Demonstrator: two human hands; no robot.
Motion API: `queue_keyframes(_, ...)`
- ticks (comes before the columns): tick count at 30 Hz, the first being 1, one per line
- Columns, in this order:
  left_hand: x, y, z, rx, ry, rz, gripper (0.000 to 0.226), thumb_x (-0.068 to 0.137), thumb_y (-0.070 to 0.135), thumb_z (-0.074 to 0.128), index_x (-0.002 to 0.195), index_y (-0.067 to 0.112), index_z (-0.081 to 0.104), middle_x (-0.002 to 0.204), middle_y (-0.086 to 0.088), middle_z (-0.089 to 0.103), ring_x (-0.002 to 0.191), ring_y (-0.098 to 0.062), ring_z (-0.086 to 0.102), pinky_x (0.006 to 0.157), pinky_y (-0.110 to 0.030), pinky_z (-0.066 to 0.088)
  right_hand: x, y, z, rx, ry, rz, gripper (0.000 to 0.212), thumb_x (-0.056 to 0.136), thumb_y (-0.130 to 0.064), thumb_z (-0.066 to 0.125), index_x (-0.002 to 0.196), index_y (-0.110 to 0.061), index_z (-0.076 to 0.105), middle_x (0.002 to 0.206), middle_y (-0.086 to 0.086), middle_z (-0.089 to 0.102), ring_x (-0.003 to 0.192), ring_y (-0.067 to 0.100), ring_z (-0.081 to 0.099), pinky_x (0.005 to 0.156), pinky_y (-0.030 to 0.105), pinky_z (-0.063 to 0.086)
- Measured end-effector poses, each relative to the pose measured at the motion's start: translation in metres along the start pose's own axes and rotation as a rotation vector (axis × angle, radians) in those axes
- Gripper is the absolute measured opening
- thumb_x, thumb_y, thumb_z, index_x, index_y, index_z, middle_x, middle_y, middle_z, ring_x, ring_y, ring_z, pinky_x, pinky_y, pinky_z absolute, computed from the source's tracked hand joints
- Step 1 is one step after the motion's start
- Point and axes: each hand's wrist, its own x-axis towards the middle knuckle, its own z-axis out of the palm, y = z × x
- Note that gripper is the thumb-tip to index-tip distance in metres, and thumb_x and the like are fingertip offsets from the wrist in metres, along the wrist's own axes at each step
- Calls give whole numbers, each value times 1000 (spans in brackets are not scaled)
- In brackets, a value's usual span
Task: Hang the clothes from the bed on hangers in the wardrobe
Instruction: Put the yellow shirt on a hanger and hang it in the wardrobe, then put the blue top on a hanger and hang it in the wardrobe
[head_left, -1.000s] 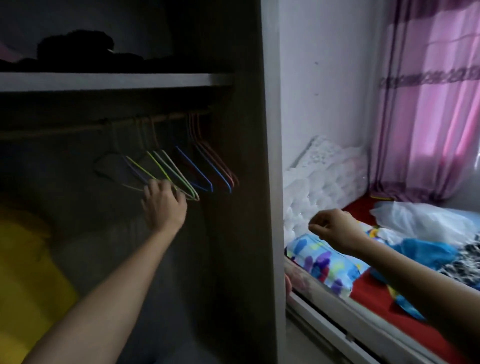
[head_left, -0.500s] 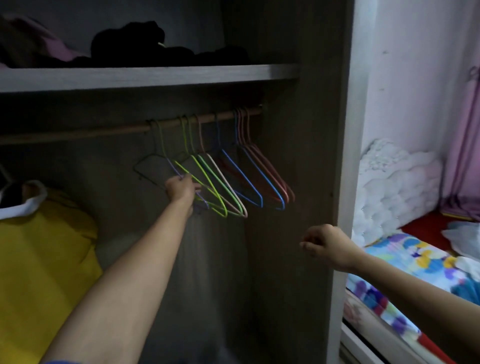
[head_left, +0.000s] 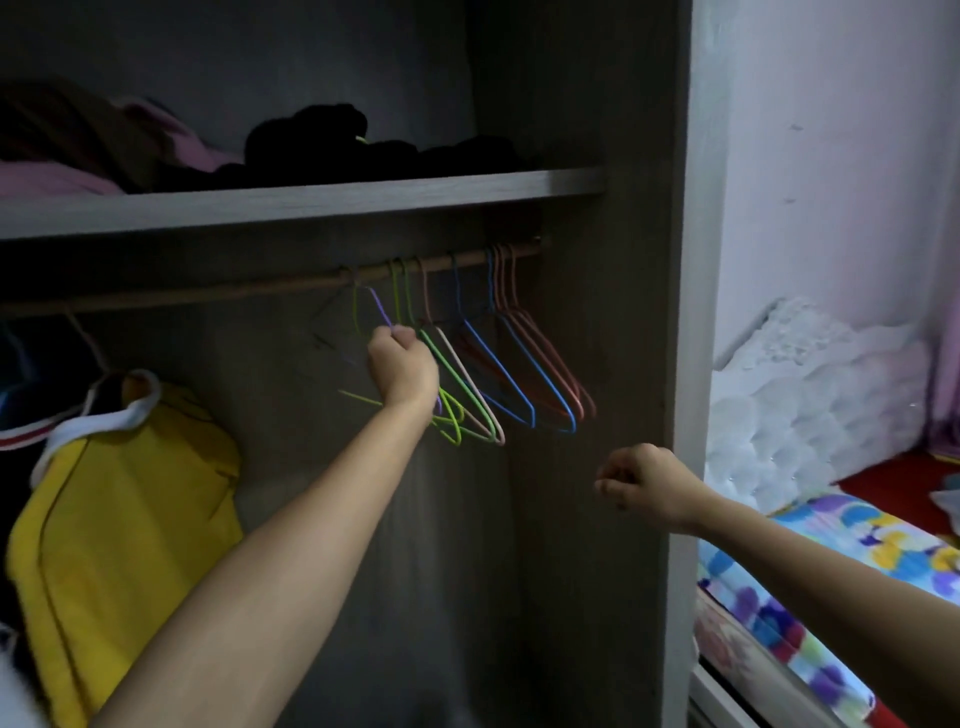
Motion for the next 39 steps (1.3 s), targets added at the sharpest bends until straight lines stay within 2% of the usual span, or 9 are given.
queue_keyframes(5, -92, 11, -13, -14, -138, 41, 26, 92, 5, 37, 75, 16, 54, 76, -19, 61, 74, -33, 58, 72, -40, 47, -51, 10, -20, -28, 32, -17, 5, 90, -26, 64, 85, -28, 64, 78, -6, 67, 72, 10, 66, 75, 32, 56)
queue_keyframes(10, -214, 21, -22, -45, -267, 32, 23, 97, 8, 37, 83, 19, 52, 81, -13, 57, 73, -23, 53, 73, -40, 46, -135, 59, -29, 43, 15, 89, 6, 90, -23, 64, 89, -26, 68, 80, -3, 73, 65, 5, 68, 67, 24, 55)
queue_keyframes(17, -404, -9, -11, -42, -571, -46, 20, 92, 37, 37, 79, 27, 46, 73, -10, 53, 66, -23, 51, 68, -52, 49, -267, 161, -37, 77, -1, 374, 15, 87, -17, 66, 73, -21, 68, 63, -4, 69, 61, 13, 68, 66, 25, 53)
queue_keyframes(21, -495, -11, 18, -39, -756, -205, 21, 97, 36, 37, 85, 20, 46, 85, -19, 57, 75, -28, 58, 70, -33, 53, -330, 219, -73, 61, 72, 521, 12, 86, -20, 67, 75, -23, 69, 59, -9, 66, 52, 3, 65, 66, 26, 54)
queue_keyframes(24, -553, -23, 53, -20, -861, -244, 27, 83, 55, 35, 78, 30, 41, 82, -22, 60, 77, -40, 60, 74, -56, 51, -379, 263, -99, 49, 134, 657, 16, 84, -20, 68, 69, -25, 66, 61, -7, 67, 58, 12, 67, 64, 30, 57)
queue_keyframes(26, -585, -27, 81, 25, -950, -273, 23, 88, 49, 40, 77, 29, 41, 76, -20, 60, 72, -41, 60, 70, -60, 51, -409, 291, -116, 45, 176, 740, 16, 84, -22, 68, 69, -26, 65, 62, -7, 67, 57, 11, 65, 59, 25, 53)
queue_keyframes(29, -631, -12, 121, 44, -1046, -276, 25, 98, 25, 41, 73, 22, 41, 69, -13, 57, 67, -34, 57, 69, -53, 50, -451, 334, -139, 39, 212, 864, 14, 86, -26, 67, 72, -25, 68, 65, -6, 68, 64, 14, 65, 59, 27, 48)
queue_keyframes(34, -705, -12, 201, 71, -1270, -189, 27, 101, 20, 38, 81, 8, 51, 69, -3, 54, 68, -23, 51, 63, -36, 36, -508, 424, -169, 78, 312, 1053, 14, 84, -22, 69, 71, -20, 72, 63, -3, 70, 66, 16, 68, 63, 33, 54)
queue_keyframes(39, -776, -14, 291, 102, -1534, -85, 27, 101, 18, 38, 82, 11, 54, 67, 0, 53, 61, -15, 49, 55, -30, 32, -552, 501, -202, 156, 400, 1238, 12, 88, -19, 67, 78, -16, 72, 66, -2, 68, 57, 11, 63, 46, 22, 44)
